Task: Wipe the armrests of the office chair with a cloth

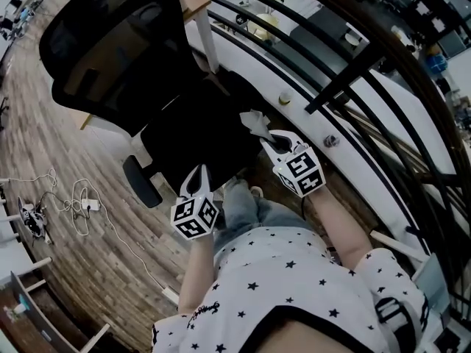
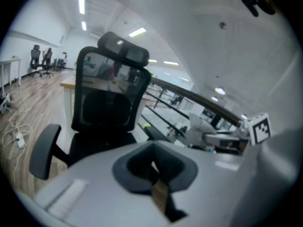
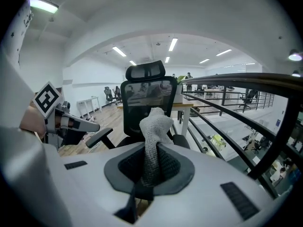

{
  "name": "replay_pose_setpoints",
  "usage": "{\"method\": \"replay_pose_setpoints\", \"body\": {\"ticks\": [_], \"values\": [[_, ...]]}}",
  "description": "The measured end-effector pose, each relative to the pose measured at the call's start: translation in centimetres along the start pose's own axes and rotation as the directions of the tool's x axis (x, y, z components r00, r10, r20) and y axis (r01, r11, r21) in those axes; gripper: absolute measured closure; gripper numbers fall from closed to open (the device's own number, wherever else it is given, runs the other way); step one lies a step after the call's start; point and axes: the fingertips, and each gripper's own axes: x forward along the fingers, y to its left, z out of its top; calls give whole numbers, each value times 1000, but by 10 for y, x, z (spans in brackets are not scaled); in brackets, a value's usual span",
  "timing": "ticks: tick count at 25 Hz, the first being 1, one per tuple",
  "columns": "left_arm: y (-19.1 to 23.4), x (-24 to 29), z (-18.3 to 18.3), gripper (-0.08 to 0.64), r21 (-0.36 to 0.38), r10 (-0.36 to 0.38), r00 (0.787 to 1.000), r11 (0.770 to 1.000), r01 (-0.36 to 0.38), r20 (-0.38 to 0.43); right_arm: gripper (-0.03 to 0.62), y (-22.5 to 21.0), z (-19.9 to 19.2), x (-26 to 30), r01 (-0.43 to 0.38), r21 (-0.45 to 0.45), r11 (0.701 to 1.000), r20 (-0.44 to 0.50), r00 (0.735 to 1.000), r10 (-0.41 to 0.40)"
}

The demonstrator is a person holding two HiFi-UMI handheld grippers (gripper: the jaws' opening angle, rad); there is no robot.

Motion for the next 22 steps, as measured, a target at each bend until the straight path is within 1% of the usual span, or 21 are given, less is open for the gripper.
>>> {"method": "replay_pose_setpoints", "body": {"ticks": [3,10,12,17,22], "values": [[3,8,0,555,3,-2,1000,1000,2,-12,558,-12,1,3,28,2,1000,-4,1000,-28],[-2,31,2,557,14,-29,999,999,29,-26,558,-32,7,22,46,-34,998,-13,999,-46],[-2,38,2,555,19,-35,999,999,35,-33,558,-38,9,32,50,-39,998,-17,999,-50],[6,57,11,555,1,-36,998,999,36,-51,558,-54,21,65,37,-77,996,-39,998,-40],[18,77,16,555,-10,-38,995,999,37,-87,558,-74,33,104,38,-95,995,-62,997,-44]]}}
